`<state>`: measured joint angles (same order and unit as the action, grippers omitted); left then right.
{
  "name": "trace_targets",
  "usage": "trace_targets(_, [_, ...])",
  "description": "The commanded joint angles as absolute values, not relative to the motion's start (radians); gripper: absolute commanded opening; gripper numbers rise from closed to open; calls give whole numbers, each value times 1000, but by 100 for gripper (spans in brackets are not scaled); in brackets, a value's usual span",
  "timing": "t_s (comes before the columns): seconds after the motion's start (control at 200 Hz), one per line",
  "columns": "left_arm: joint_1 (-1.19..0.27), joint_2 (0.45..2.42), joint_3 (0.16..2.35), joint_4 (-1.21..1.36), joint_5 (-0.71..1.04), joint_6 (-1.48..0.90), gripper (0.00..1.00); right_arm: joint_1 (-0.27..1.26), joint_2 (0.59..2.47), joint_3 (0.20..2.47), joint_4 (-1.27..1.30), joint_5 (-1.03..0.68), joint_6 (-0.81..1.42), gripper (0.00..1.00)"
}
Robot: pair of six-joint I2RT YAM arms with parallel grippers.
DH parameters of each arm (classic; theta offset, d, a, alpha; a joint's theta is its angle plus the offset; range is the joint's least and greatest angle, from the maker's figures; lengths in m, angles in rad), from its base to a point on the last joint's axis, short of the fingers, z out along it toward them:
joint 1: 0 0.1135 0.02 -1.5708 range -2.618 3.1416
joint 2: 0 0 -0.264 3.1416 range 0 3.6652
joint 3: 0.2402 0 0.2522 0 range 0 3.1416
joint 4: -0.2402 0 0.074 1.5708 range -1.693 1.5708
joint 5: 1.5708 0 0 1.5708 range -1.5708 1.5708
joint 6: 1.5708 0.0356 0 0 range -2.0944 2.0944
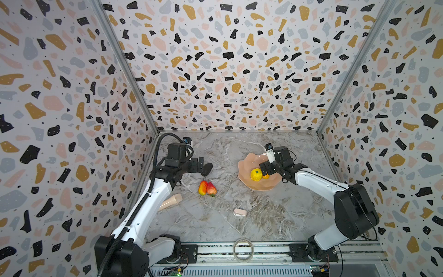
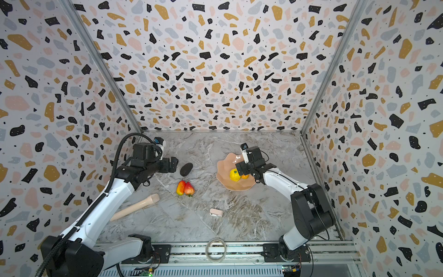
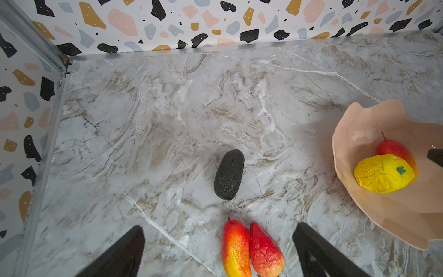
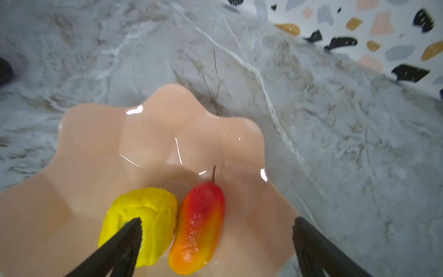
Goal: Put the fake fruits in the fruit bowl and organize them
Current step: 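Reach the right gripper to the red fruit and grasp it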
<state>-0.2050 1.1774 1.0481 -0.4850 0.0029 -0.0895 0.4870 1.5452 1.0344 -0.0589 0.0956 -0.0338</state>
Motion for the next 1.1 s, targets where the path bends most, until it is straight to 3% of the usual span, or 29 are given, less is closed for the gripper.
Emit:
trace_targets(0.0, [-210,1164,1082,-449,7,-89,99,566,1526,1121,-111,94,-79,99])
trace_targets(0.215, [-210,1152,1068,-453,0,-90,100,780,1661,1226,-6,-224,-75,99])
trace_targets(0.295, [-210,1146,1065,-457,-6,-89,100,850,1746,1286,11,-270,-53,99])
trace_targets(0.576, [-210,1114,1056,-464,-23,-95,100,971,1969,1374,64,-302,18,100])
trace_targets(0.711, [-210,1108,1050,-462,-29,-94,100,973,2010,1357,106,-287,45,86])
trace_targets(1.097, [-210,1112,1043,-458,-26,-90,99,971,2118,1406,116,-243,46,73])
